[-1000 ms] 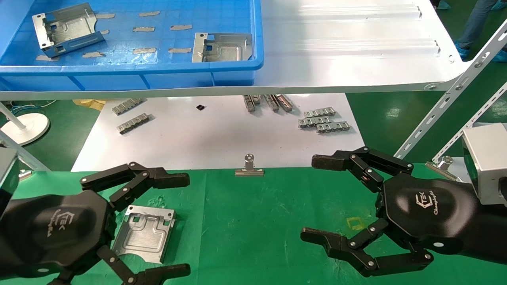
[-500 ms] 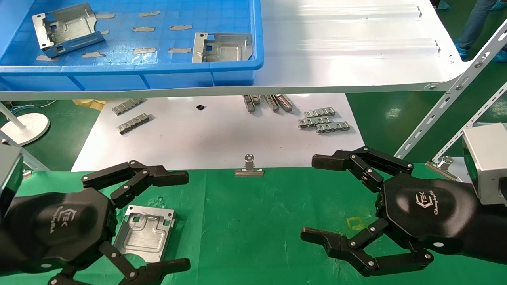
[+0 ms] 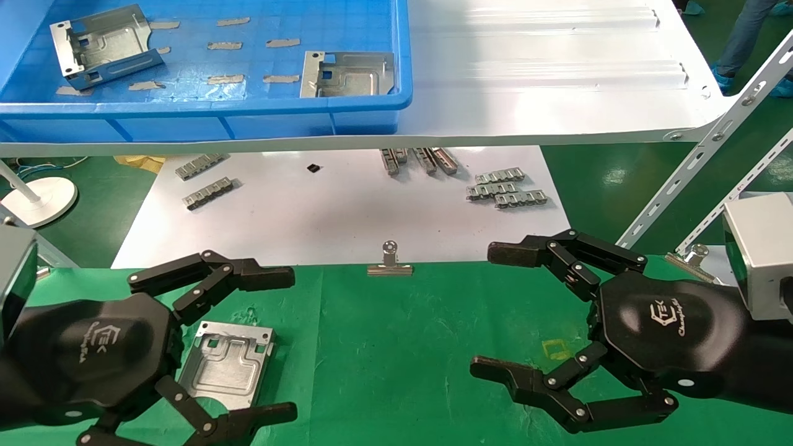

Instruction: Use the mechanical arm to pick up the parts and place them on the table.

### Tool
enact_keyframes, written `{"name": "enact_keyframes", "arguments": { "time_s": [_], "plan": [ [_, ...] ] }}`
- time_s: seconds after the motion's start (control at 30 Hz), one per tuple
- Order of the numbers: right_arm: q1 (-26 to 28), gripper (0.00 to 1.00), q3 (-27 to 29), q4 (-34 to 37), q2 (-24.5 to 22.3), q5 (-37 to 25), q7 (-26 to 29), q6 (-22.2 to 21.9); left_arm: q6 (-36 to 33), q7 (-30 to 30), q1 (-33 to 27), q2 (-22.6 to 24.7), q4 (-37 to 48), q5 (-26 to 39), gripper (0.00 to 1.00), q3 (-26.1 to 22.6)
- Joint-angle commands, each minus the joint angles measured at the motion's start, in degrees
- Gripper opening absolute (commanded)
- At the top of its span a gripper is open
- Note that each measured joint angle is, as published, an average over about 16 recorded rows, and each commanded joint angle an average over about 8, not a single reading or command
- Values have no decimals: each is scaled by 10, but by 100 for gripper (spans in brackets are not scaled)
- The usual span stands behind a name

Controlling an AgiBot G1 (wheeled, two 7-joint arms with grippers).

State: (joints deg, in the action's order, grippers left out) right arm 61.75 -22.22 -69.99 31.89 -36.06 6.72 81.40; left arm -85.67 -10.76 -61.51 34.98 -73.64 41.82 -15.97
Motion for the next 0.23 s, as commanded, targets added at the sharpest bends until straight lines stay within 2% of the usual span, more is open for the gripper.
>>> {"name": "enact_keyframes", "arguments": {
  "time_s": [0.03,0.23],
  "plan": [
    [0,100,0,0,0,0,0,0,0,0,0,0,0,0,100,0],
    [0,100,0,0,0,0,0,0,0,0,0,0,1,0,100,0]
  ]
}}
